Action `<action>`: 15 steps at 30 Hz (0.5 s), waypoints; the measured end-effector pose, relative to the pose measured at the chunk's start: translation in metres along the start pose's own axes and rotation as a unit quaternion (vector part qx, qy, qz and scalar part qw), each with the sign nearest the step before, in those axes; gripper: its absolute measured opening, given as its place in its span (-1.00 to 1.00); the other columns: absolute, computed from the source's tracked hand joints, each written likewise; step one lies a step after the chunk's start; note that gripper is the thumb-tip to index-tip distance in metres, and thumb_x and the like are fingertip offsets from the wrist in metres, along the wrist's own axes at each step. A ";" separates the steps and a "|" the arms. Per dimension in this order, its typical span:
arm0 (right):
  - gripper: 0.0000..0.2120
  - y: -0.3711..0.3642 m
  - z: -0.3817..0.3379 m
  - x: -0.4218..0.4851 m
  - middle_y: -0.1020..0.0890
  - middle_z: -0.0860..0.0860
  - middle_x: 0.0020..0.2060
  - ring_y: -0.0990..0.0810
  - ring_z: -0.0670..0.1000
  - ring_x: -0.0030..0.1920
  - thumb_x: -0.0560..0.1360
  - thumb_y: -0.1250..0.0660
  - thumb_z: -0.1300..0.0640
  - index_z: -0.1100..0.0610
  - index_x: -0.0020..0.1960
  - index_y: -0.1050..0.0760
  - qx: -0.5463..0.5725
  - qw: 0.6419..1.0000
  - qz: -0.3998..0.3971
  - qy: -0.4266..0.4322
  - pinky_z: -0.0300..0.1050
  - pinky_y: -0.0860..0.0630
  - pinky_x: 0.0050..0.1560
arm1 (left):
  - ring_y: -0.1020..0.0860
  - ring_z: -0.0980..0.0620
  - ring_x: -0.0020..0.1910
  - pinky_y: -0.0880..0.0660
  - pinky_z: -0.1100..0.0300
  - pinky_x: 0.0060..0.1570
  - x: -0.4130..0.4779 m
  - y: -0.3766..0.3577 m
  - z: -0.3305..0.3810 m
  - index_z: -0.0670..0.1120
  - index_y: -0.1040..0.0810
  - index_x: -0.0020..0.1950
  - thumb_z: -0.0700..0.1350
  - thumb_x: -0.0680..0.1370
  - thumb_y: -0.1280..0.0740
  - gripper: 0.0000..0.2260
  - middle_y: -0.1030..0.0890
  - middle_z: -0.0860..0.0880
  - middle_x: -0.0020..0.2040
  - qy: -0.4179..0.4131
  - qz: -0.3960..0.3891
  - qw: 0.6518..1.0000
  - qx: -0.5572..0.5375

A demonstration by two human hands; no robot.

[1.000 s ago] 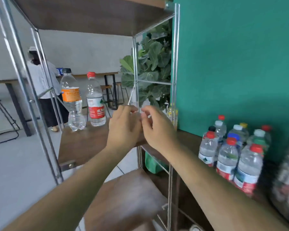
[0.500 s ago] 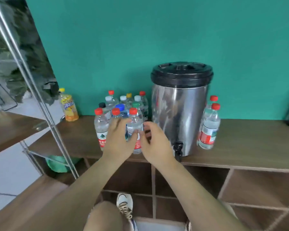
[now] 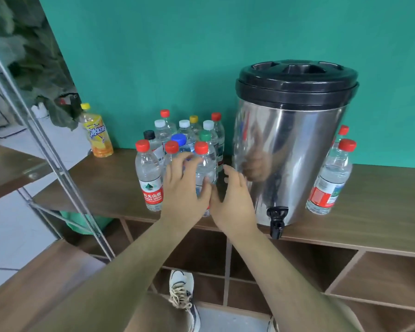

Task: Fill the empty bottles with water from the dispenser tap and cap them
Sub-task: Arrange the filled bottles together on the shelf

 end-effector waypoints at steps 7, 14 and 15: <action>-0.68 0.130 -0.004 -0.025 -0.58 -0.03 0.22 -0.58 -0.10 0.13 0.64 -0.30 0.18 0.14 0.39 -0.49 -0.041 0.980 0.132 0.141 -0.27 -0.56 0.12 | -0.41 0.02 0.43 -0.35 0.14 0.46 0.008 -0.027 0.112 -0.16 -0.48 0.40 -0.14 0.64 -0.29 -0.67 -0.41 -0.05 0.39 -0.103 -0.053 0.980 -0.163; -0.56 0.236 0.115 -0.003 -0.52 -0.09 0.12 -0.56 -0.01 0.15 0.55 -0.47 0.06 0.12 0.37 -0.45 -0.076 0.976 0.193 -0.057 -0.08 -0.55 0.14 | -0.39 0.10 0.40 -0.16 0.47 0.41 0.054 -0.100 0.238 -0.11 -0.42 0.46 -0.10 0.64 -0.32 -0.62 -0.37 0.02 0.40 -0.144 -0.165 0.960 -0.176; -0.52 0.237 0.133 0.002 -0.48 -0.10 0.09 -0.54 0.02 0.18 0.52 -0.51 0.04 0.14 0.35 -0.45 -0.077 0.976 0.188 -0.080 -0.11 -0.50 0.13 | -0.41 0.06 0.38 -0.18 0.45 0.41 0.069 -0.119 0.253 -0.13 -0.43 0.45 -0.11 0.64 -0.32 -0.62 -0.38 -0.01 0.39 -0.144 -0.180 0.958 -0.172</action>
Point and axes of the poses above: each hand's wrist, its own x-axis towards the middle knuckle, its own y-axis out of the back of the hand, z = x × y, the point moved 5 cm from there along x, towards the middle knuckle
